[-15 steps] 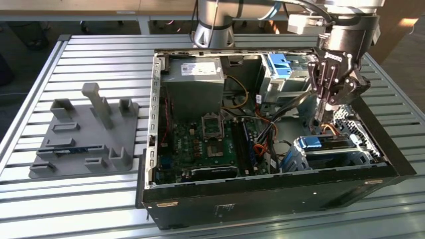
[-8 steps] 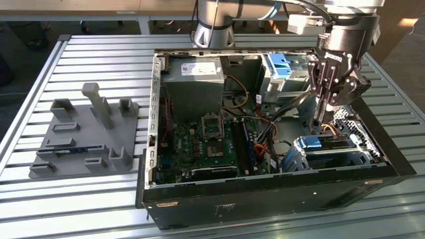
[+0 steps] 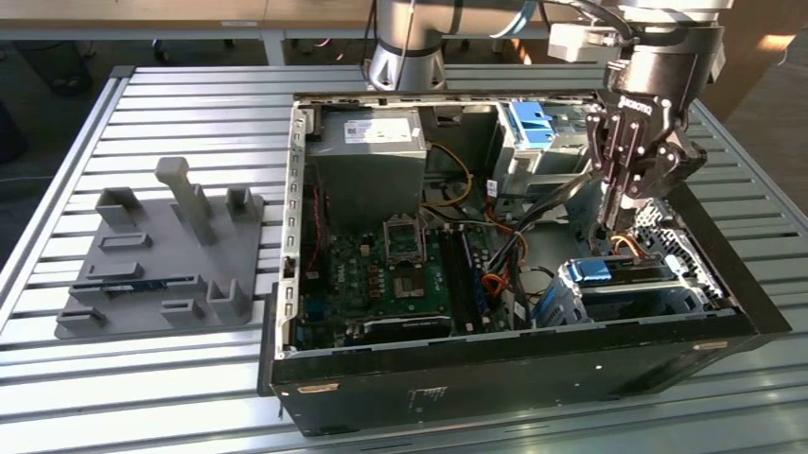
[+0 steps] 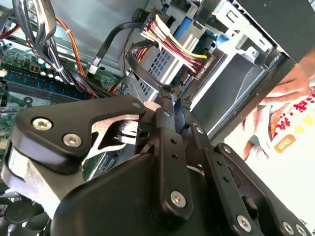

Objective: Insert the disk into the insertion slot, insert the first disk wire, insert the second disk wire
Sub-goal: 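Insert the second disk wire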

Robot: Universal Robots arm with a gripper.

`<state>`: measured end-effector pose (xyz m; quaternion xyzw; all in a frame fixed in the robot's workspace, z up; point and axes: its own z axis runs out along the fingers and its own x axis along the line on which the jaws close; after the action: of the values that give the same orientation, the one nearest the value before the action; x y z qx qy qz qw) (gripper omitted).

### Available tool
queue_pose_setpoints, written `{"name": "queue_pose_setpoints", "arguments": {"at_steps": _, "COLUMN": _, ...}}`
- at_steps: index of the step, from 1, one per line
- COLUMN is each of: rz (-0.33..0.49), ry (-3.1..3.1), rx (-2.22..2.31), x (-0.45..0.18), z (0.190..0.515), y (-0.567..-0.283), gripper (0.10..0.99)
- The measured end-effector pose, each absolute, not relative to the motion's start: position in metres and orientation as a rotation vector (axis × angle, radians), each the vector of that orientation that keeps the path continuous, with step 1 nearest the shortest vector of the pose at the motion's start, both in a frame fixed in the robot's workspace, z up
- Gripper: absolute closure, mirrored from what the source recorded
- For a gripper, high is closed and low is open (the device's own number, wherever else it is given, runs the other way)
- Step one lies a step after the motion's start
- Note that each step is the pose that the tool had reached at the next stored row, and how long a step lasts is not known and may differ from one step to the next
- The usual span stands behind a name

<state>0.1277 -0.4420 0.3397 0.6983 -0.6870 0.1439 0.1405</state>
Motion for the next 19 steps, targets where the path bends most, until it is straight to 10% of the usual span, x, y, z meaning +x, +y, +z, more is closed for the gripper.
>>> {"name": "queue_pose_setpoints", "arguments": {"at_steps": 19, "rz": 0.384, "ry": -2.024, "rx": 2.009, "x": 0.1312, "z": 0.3388, "y": -0.4460, "gripper": 0.867}}
